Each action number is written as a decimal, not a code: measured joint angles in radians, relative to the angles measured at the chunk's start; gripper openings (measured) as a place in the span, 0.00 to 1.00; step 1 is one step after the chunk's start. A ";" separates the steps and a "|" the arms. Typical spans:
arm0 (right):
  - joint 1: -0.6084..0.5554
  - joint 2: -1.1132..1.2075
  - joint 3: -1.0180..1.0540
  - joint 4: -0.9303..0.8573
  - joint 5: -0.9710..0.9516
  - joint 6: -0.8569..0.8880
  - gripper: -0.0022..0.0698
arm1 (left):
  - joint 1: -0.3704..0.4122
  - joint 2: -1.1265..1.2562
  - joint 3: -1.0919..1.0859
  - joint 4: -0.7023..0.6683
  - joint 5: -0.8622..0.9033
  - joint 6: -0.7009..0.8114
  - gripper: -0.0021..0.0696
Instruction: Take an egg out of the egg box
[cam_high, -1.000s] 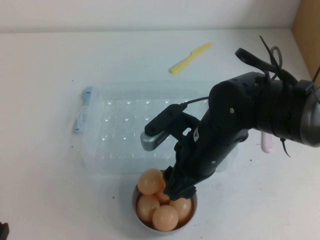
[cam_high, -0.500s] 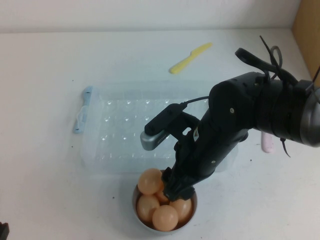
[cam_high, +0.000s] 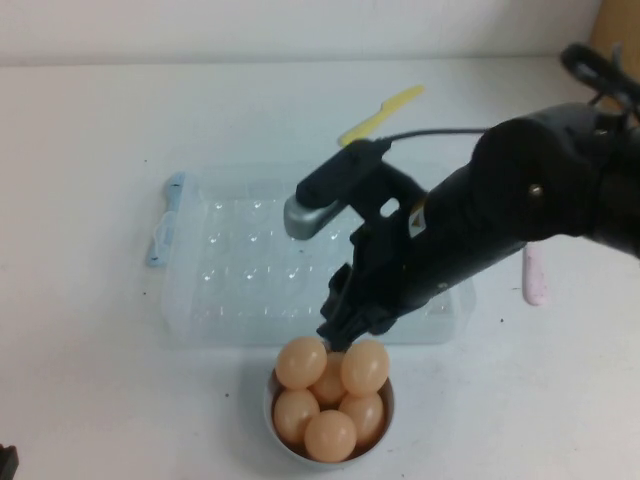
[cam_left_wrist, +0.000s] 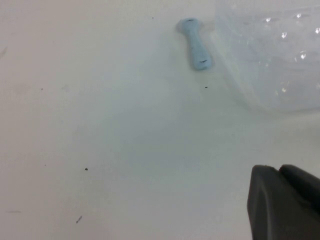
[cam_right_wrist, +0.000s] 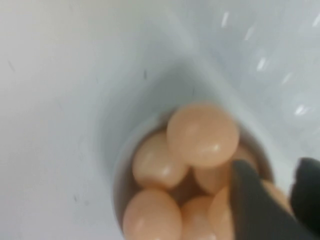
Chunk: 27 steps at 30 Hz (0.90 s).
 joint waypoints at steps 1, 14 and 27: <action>0.000 -0.029 0.005 0.000 -0.021 0.007 0.27 | 0.000 0.000 0.000 0.000 0.000 0.000 0.02; 0.021 -0.504 0.493 -0.008 -0.451 0.121 0.01 | 0.000 0.000 0.000 0.000 0.000 0.000 0.02; 0.021 -0.894 0.758 -0.112 -0.540 0.151 0.01 | 0.000 0.000 0.000 0.000 0.000 0.000 0.02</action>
